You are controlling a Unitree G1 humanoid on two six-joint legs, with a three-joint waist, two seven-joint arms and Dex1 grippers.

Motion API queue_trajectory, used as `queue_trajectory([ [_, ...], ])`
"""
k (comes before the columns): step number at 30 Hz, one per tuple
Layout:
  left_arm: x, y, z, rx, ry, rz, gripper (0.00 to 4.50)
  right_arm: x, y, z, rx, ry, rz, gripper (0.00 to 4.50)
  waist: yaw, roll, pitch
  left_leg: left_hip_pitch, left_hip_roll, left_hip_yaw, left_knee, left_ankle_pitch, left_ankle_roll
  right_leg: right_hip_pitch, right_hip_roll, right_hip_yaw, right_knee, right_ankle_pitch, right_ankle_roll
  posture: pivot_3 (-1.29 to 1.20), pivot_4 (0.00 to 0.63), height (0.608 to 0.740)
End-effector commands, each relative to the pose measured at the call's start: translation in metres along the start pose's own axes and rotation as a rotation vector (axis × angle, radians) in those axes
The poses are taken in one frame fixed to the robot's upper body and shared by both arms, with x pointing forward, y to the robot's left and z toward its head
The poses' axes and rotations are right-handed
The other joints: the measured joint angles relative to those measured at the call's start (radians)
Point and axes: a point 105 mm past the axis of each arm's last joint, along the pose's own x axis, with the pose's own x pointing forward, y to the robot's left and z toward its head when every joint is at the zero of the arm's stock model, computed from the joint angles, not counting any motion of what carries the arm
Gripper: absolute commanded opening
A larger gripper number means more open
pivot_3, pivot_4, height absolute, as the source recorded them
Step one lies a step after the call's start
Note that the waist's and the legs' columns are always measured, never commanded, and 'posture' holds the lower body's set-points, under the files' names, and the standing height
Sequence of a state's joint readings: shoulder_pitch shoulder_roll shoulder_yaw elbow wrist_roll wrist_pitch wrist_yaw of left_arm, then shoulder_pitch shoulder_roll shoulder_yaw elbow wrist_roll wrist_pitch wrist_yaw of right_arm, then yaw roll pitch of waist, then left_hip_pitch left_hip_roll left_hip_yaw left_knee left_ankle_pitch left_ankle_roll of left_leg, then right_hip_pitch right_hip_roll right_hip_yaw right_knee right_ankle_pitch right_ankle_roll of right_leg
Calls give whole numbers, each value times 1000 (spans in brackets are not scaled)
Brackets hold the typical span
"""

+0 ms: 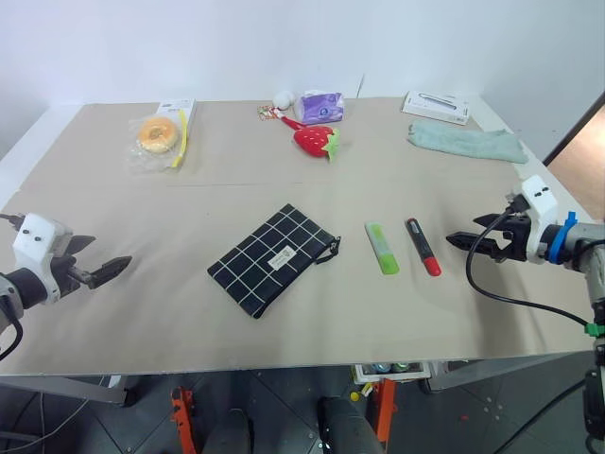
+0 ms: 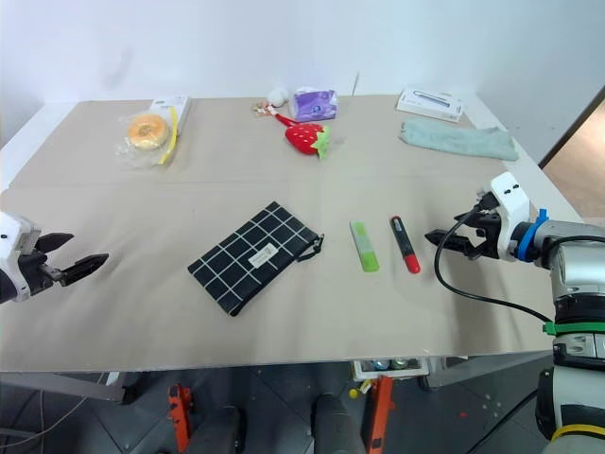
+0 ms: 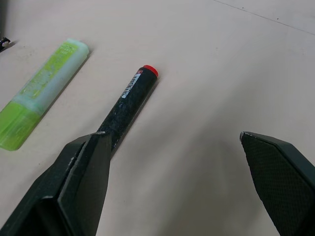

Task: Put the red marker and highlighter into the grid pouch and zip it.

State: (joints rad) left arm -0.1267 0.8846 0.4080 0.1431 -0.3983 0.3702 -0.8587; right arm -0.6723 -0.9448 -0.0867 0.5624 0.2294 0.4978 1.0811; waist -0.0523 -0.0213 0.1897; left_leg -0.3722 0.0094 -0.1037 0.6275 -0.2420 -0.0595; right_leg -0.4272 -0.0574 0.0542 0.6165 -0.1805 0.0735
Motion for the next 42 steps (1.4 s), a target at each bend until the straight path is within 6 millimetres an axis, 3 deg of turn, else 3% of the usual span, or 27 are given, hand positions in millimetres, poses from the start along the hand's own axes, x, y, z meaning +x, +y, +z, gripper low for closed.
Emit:
queue_trajectory([
  [1, -3, 7, 11, 36, -21, 30, 4480, -10, -4, 16, -34, -52, -27, 4500, 0, 0, 0, 0, 0, 0, 0, 0, 0, 0, 0, 0, 0, 0, 0, 0, 150, 740],
  [5, -3, 14, 11, 42, -23, 75, 4480, -9, -1, 18, -42, -58, -7, 4500, 0, 0, 0, 0, 0, 0, 0, 0, 0, 0, 0, 0, 0, 0, 0, 0, 150, 740],
  [13, 0, 26, 20, 50, -54, 135, 4480, -27, 8, 13, -87, -49, 66, 4500, 3, 0, 0, 0, 0, 0, 0, 0, 0, 0, 0, 0, 0, 1, 0, 0, 150, 740],
  [30, 9, 25, 22, 68, -53, 121, 4480, -29, 7, 9, -78, -53, 53, 4500, 2, 0, 0, 1, 1, 1, 2, 0, 0, 1, 1, 0, 1, 2, 0, 0, 150, 740],
  [33, 9, 24, 25, 76, -66, 117, 4480, -27, 9, 12, -76, -81, 61, 4500, 2, 0, 0, 1, 1, 1, 3, 0, 0, 1, 1, 0, 1, 2, 0, 0, 150, 740],
  [38, 13, 12, 32, 72, -120, 56, 4480, -20, 27, 36, -98, -208, 127, 4500, 2, 0, 0, 1, 1, 1, 3, 0, 0, 1, 1, 0, 1, 3, 0, 0, 150, 740],
  [41, 15, -5, 40, 74, -166, -22, 4500, -10, 51, 60, -104, -305, 201, 3729, 2, 0, 0, 1, 1, 1, 4, 0, 0, 1, 1, 1, 2, 3, 0, 0, 150, 740],
  [42, 16, -11, 42, 89, -183, -48, 4500, -4, 64, 65, -113, -320, 237, 3123, 1, 0, 0, 1, 1, 1, 5, 0, 0, 1, 1, 1, 2, 4, 0, 0, 150, 740],
])
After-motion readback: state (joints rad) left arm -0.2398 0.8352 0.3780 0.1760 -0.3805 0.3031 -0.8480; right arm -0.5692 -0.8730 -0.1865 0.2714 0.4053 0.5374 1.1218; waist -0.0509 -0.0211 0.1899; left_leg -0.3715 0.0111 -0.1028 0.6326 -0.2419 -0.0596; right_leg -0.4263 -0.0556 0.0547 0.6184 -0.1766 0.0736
